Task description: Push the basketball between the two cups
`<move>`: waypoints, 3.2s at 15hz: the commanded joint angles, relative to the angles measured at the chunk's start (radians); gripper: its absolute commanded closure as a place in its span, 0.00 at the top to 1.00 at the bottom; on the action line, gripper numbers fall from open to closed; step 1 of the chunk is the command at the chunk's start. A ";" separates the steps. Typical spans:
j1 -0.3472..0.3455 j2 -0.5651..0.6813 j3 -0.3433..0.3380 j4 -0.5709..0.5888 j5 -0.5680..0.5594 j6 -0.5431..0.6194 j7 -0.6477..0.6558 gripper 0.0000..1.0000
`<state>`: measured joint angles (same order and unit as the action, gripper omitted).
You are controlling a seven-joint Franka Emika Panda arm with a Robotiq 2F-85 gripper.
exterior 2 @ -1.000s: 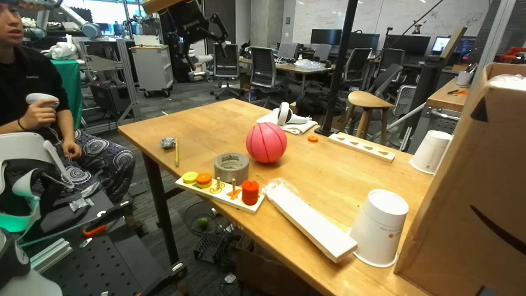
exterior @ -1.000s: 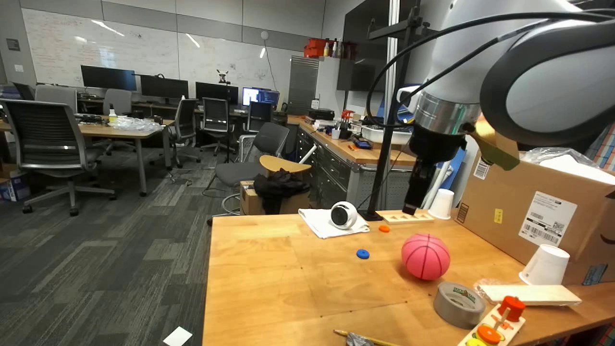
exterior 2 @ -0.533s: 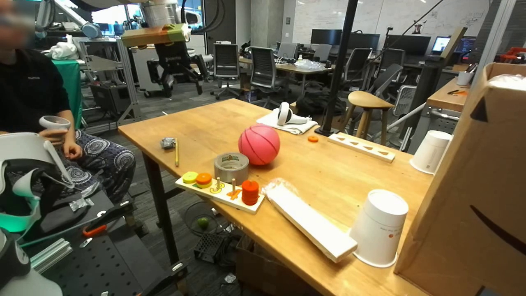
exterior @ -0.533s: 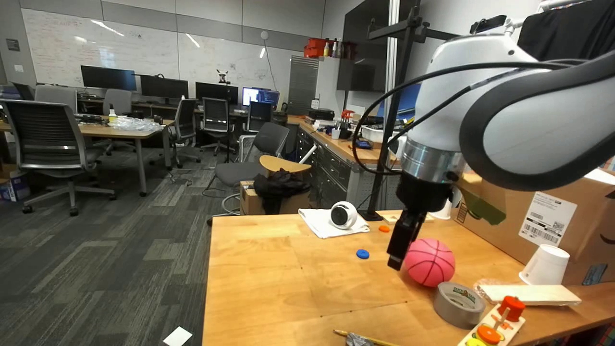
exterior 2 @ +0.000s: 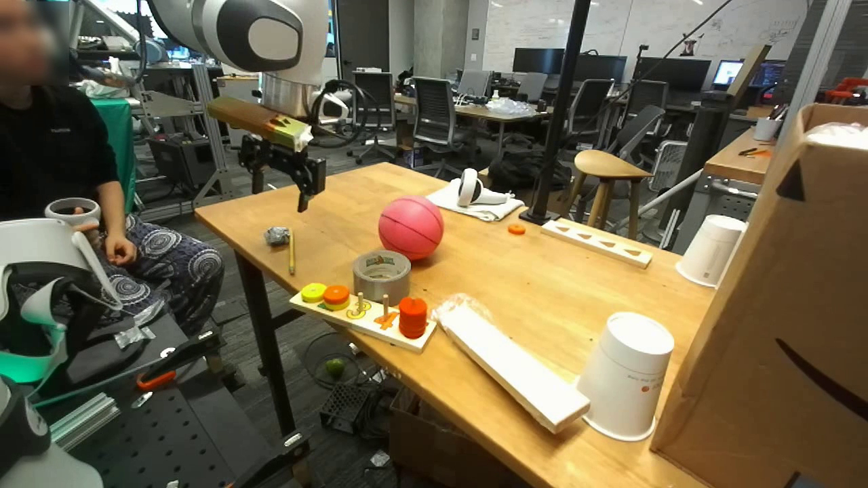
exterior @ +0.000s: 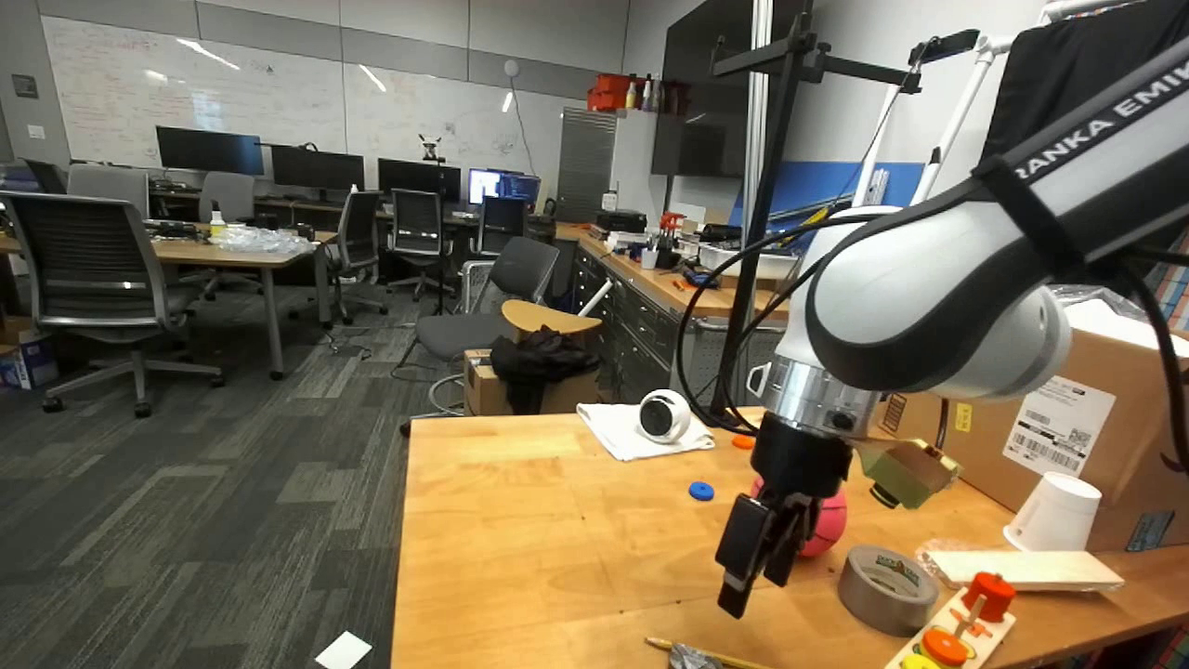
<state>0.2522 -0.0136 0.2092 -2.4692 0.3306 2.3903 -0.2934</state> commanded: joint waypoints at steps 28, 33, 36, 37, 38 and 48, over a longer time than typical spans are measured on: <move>-0.059 -0.272 0.034 -0.019 -0.388 0.110 0.088 1.00; 0.056 -0.120 0.083 -0.007 -0.290 0.171 0.178 1.00; 0.104 -0.014 0.100 0.015 -0.201 0.216 0.135 1.00; 0.114 0.026 0.105 0.025 -0.167 0.229 0.117 1.00; 0.119 0.051 0.112 0.034 -0.133 0.230 0.098 1.00; -0.060 0.188 0.062 0.057 -0.072 0.215 -0.063 1.00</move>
<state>0.2766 0.1940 0.3155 -2.4195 0.2955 2.6226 -0.3085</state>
